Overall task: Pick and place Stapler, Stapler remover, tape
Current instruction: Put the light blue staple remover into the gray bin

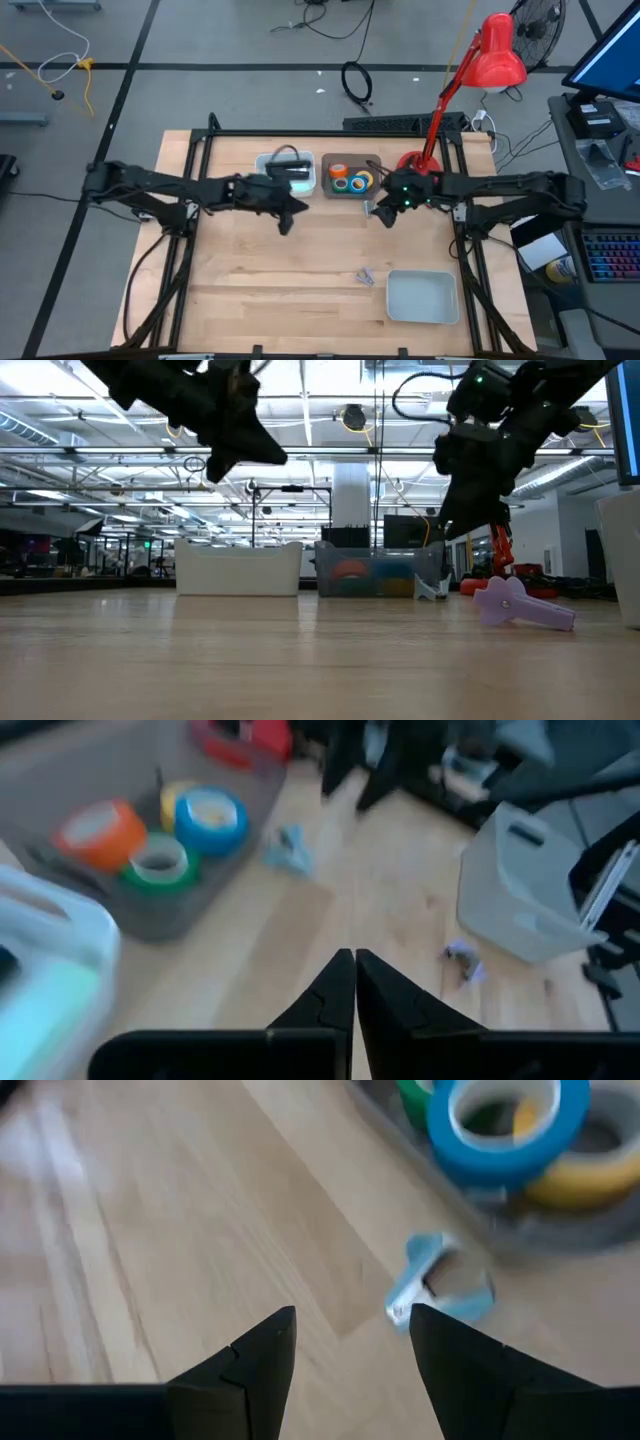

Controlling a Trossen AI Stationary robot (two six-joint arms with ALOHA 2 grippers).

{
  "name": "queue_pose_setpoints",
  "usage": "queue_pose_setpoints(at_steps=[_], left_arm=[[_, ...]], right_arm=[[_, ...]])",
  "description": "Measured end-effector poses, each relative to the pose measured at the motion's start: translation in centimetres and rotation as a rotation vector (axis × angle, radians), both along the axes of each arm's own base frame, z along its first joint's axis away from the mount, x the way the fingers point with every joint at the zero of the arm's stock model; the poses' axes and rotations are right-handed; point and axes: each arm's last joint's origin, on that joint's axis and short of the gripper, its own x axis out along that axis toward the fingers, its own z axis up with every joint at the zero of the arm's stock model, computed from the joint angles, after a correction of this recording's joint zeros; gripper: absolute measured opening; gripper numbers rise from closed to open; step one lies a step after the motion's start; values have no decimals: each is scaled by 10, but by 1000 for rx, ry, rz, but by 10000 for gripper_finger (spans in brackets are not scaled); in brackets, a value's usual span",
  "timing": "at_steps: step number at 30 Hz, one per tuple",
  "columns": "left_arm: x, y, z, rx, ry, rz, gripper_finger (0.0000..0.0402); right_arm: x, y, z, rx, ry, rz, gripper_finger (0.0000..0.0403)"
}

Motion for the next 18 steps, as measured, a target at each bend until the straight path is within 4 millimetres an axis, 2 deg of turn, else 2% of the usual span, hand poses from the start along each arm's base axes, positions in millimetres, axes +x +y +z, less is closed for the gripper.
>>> queue_pose_setpoints(at_steps=[4, 11, 15, 18], left_arm=[[-30, 13, 14, 53, -63, 33, 11], [-76, 26, 32, 120, -106, 88, 10], [-94, 30, 40, 169, -103, 104, 18], [-103, 31, 46, 203, -122, 92, 19]], right_arm=[[10, -2, -11, 99, 65, -88, 188], [3, 0, -23, 265, 203, -237, 172], [-2, 0, -25, 317, 250, -396, 163], [-2, -1, -24, 352, 228, -448, 160]])
